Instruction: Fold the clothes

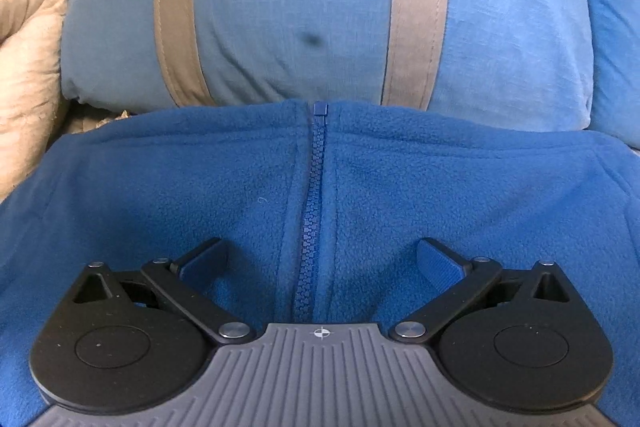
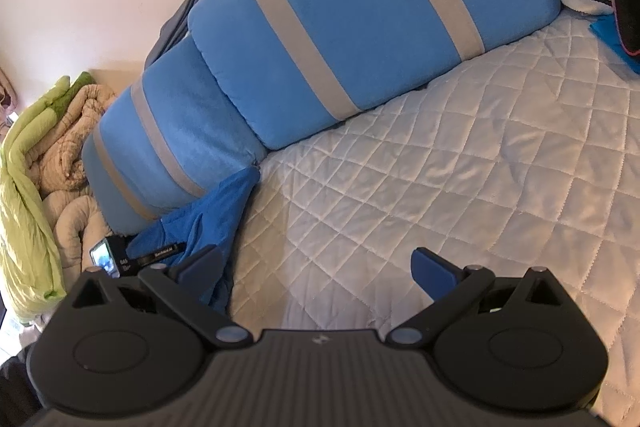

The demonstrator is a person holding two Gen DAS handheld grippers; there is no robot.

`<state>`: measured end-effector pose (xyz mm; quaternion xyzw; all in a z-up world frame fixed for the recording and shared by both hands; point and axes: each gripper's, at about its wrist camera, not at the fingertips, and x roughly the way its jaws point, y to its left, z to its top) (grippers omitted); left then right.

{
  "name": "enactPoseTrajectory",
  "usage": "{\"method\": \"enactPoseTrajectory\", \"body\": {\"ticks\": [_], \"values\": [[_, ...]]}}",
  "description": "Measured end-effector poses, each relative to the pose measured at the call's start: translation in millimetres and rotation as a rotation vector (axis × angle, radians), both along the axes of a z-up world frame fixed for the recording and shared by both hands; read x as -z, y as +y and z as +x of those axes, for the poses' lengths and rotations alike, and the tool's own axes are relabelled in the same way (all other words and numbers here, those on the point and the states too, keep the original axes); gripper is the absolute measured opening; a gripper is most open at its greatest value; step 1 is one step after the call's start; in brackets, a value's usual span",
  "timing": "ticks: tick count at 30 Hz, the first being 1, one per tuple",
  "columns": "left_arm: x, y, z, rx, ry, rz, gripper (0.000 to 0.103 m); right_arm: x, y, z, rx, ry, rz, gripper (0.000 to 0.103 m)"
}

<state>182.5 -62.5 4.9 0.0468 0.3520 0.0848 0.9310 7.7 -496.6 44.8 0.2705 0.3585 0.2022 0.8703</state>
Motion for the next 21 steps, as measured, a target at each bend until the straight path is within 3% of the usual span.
{"method": "enactPoseTrajectory", "body": {"ticks": [7,11,14,17,19,21], "values": [[-16,-10,-10,-0.012,0.004,0.039,0.103,-3,4,0,0.048,0.016,-0.077,0.103],[-33,-29,-23,0.054,-0.023,0.09,0.103,-1,22,12,0.074,0.121,-0.229,0.103],[-45,-46,-28,0.086,-0.038,0.051,0.103,3,45,23,0.018,0.195,-0.382,0.103],[-57,-66,-33,0.112,-0.045,-0.004,0.103,5,70,25,-0.037,0.201,-0.544,0.103],[-62,-82,-36,0.125,-0.041,-0.053,0.103,7,86,28,-0.092,0.2,-0.621,0.103],[-62,-98,-35,0.124,-0.018,-0.104,0.103,11,93,35,-0.128,0.209,-0.638,0.103]]}}
